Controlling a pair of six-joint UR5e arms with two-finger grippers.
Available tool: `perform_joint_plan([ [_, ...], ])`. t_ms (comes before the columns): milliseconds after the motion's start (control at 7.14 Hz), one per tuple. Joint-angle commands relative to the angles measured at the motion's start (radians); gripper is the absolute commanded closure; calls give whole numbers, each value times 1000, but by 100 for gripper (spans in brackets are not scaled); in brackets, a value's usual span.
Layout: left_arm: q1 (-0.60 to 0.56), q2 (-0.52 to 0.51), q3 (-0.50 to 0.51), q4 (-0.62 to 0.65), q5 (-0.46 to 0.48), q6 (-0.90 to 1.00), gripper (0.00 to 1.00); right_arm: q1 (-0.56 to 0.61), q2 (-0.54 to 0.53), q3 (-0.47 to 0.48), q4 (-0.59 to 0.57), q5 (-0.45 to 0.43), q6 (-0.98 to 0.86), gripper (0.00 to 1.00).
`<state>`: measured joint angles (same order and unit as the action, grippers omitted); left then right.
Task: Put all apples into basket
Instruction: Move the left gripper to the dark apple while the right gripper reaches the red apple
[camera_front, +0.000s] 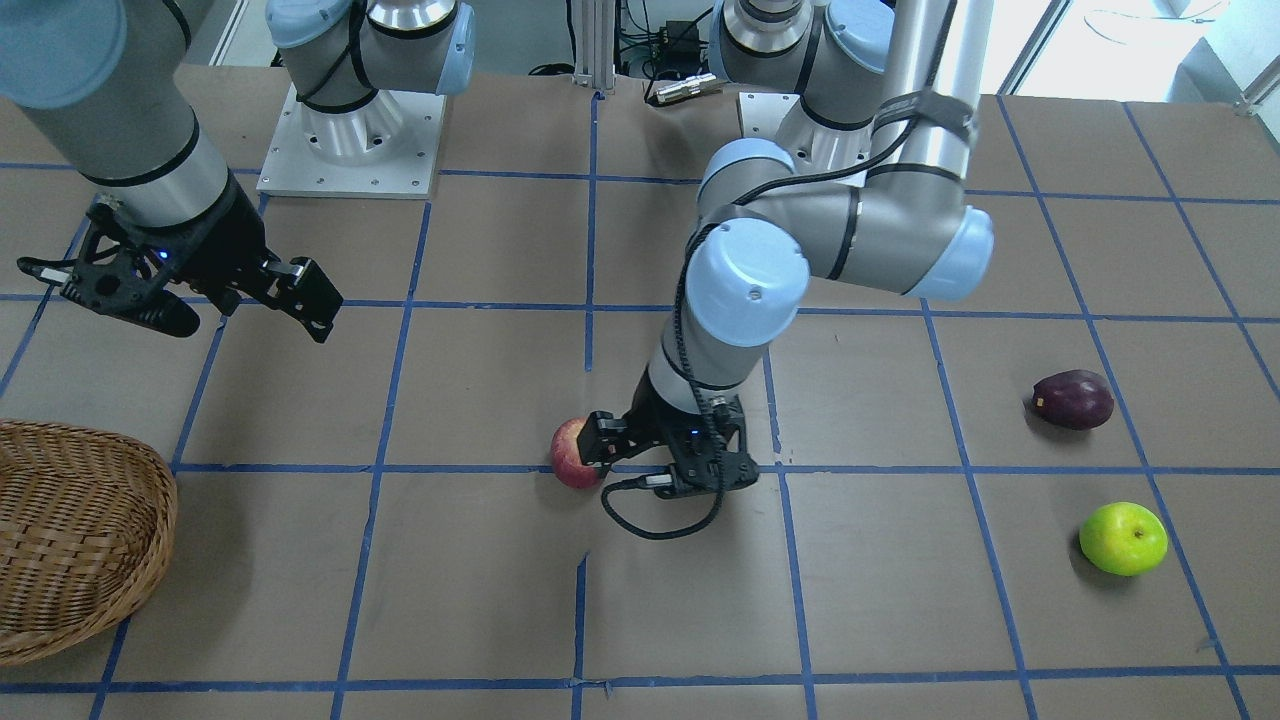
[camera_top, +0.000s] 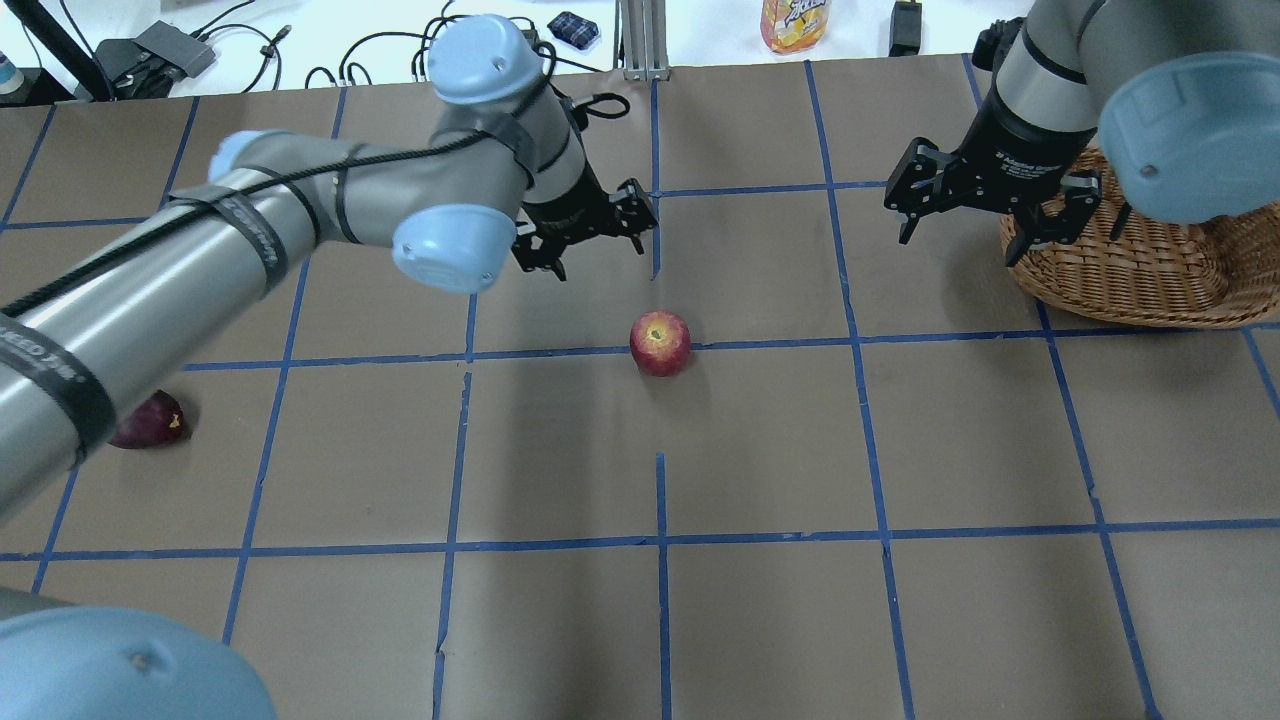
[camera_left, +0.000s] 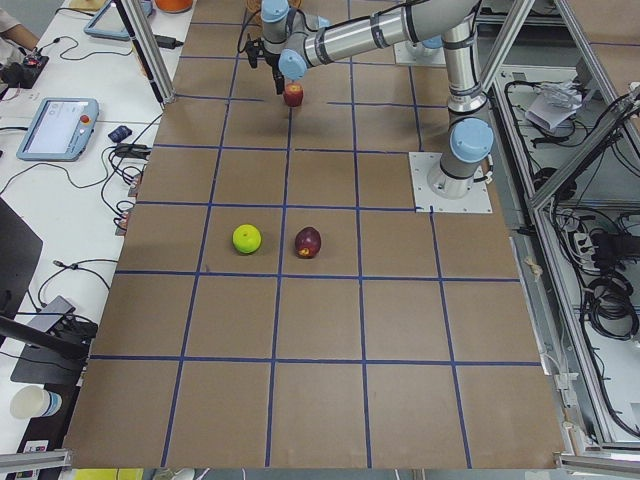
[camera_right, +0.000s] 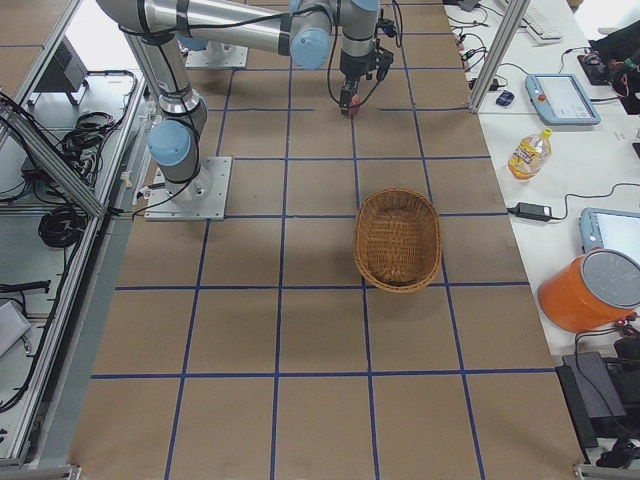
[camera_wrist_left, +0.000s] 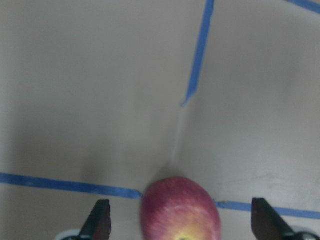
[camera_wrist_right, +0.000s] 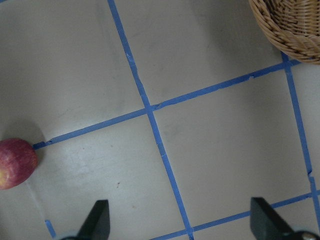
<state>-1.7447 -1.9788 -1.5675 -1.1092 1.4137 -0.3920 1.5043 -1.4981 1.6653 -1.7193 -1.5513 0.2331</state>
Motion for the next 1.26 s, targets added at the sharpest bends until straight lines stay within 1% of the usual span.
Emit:
perform_joint_plan([
  [0, 214, 81, 11, -243, 182, 256, 0, 75, 66, -2, -92, 0, 2, 0],
  [140, 347, 104, -53, -256, 206, 433, 0, 135, 96, -7, -107, -1, 24, 0],
  [280, 516, 113, -125, -235, 197, 681, 0, 175, 120, -18, -111, 2, 90, 0],
  [420, 665, 110, -156, -172, 192, 908, 0, 229, 166, -28, -161, 2, 110, 0],
  [560, 767, 94, -163, -153, 191, 1002, 0, 296, 233, -39, -254, 2, 153, 0],
  [700, 819, 83, -167, -159, 201, 1071, 0, 339, 305, -53, -338, 2, 187, 0],
  [840, 855, 60, -189, -152, 205, 1143, 0, 361, 352, -71, -344, 19, 196, 0],
  [980, 878, 43, -219, -140, 208, 1154, 0, 373, 369, -72, -344, 69, 224, 0],
  [1120, 884, 29, -233, -115, 223, 1156, 0, 375, 380, -72, -344, 85, 229, 0],
])
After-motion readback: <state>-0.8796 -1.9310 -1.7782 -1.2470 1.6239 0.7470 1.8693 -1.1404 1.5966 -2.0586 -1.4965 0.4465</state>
